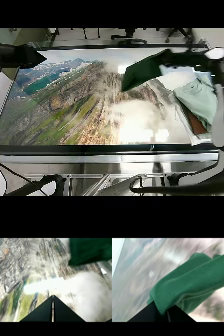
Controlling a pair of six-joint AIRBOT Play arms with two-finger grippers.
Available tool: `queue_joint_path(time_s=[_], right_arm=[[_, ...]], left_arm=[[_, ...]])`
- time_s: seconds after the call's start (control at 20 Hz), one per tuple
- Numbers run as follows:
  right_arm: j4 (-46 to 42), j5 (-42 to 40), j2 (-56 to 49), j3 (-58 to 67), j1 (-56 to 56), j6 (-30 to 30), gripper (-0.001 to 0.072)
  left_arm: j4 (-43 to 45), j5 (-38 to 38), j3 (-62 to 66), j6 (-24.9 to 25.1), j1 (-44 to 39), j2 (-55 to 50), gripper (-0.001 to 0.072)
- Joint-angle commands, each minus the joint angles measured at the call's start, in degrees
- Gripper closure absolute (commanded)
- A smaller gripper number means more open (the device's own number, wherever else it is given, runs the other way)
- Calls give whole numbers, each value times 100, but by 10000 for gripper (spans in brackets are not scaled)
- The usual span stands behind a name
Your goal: Fold the shirts.
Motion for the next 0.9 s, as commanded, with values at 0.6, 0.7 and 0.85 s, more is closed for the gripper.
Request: queue_joint_path(time_s=[0.6, 0.7, 0.85], right_arm=[[-2500, 3080, 929, 382, -4284, 2247, 690], [-3744, 3458, 1036, 323, -4301, 2658, 689], [-4282, 3630, 1204, -219, -4301, 2883, 689]], left_arm=[[-4, -374, 0, -7, -2, -2, 694], [-13, -437, 0, -7, -4, -2, 694], [-13, -437, 0, -7, -4, -2, 694]])
